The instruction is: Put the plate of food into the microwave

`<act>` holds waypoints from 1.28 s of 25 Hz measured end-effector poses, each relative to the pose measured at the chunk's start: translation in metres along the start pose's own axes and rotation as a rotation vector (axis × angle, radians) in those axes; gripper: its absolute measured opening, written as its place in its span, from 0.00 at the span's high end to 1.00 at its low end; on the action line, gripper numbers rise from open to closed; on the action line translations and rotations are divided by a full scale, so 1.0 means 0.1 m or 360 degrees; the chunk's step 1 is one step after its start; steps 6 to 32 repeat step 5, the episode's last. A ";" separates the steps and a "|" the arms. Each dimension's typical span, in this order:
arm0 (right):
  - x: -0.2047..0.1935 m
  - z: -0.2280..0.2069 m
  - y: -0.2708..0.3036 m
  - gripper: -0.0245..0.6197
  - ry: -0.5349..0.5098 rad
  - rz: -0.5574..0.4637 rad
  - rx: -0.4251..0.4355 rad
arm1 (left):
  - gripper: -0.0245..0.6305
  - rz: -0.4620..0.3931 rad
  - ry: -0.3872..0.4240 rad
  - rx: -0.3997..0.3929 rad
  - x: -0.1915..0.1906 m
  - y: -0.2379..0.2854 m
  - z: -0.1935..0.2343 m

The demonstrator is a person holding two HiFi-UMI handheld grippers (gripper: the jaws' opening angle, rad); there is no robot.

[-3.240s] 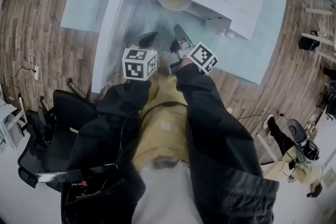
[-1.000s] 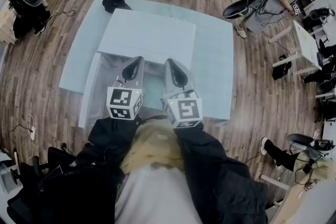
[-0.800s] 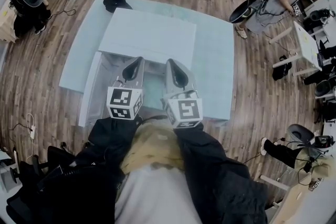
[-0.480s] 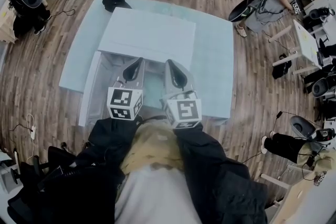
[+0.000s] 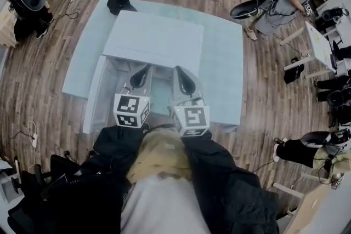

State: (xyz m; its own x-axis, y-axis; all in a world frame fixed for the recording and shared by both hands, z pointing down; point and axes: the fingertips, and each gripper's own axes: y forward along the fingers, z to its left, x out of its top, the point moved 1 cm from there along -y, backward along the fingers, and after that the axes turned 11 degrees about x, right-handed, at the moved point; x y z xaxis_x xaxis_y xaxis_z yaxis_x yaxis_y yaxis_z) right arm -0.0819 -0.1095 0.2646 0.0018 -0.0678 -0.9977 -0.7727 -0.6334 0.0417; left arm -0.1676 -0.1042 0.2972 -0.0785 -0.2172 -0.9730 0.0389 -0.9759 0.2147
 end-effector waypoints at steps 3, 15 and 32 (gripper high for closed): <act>0.01 0.00 0.01 0.98 0.0001 0.0005 -0.0005 | 0.97 0.0003 -0.0001 -0.0003 0.01 -0.01 0.01; 0.01 0.01 0.02 0.98 0.0005 0.0011 -0.0004 | 0.97 0.0004 -0.0001 -0.0003 0.02 -0.01 0.02; 0.01 0.01 0.02 0.98 0.0005 0.0011 -0.0004 | 0.97 0.0004 -0.0001 -0.0003 0.02 -0.01 0.02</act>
